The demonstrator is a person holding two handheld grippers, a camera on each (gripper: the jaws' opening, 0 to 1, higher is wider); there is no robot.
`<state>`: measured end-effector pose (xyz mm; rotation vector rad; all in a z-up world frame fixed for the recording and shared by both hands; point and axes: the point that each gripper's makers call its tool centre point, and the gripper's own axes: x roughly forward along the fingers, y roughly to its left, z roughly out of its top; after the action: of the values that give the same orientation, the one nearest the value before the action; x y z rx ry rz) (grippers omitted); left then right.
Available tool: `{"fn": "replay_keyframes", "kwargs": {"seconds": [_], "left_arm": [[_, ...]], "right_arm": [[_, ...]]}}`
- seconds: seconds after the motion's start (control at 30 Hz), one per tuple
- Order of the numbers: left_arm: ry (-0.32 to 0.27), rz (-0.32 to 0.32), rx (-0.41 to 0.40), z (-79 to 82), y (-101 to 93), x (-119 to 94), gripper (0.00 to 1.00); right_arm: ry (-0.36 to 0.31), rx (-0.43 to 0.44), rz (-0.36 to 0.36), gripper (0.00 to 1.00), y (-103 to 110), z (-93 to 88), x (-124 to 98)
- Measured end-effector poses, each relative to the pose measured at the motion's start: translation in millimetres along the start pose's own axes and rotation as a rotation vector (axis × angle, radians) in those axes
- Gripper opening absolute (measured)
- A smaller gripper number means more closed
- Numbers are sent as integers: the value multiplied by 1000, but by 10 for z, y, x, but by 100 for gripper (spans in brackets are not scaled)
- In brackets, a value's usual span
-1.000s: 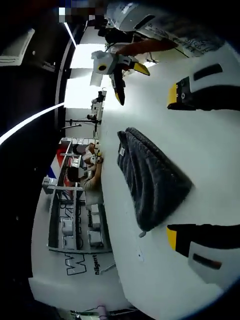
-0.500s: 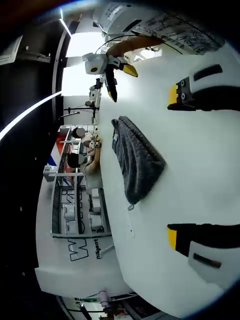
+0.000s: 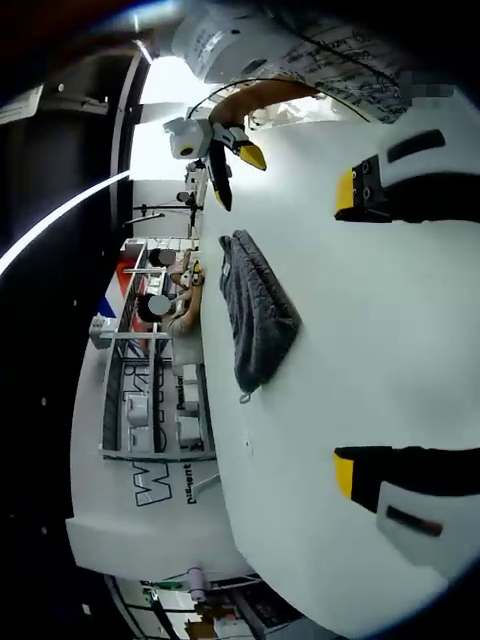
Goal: Fold the towel on the table until its edges align and the towel forms a compact rectangular stack.
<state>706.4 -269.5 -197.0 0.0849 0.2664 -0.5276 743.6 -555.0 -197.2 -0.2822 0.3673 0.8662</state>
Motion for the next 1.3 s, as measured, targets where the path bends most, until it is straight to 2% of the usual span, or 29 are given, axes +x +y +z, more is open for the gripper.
{"fn": "replay_keyframes", "kwargs": {"seconds": [0.27,0.5,0.57,0.67,0.77,0.97,1.13,1.3], "left_arm": [[-35,-3,-13,63,-34,-89,98],[-32,-14,-35,9,-50,-84,96],[-36,-18,-51,6,-61,-91,96],[-71,-41,-75,75,-117,-109,95],[-61,-32,-66,59,-107,-104,95],[-53,-42,-66,38,-132,-101,95],[-52,-37,-78,32,-121,-114,95],[-56,-26,-81,35,-100,-132,95]], "right_arm": [[-8,3,-16,99,-48,22,-18],[-18,11,-6,99,-26,38,1],[-19,13,-11,99,-46,51,2],[-13,3,-23,99,-97,71,-1],[-14,-11,-38,99,-173,118,-13],[-21,-16,-105,99,-473,205,-48],[-64,16,-195,99,-945,356,-101],[-126,22,-185,99,-1201,473,-49]]}}
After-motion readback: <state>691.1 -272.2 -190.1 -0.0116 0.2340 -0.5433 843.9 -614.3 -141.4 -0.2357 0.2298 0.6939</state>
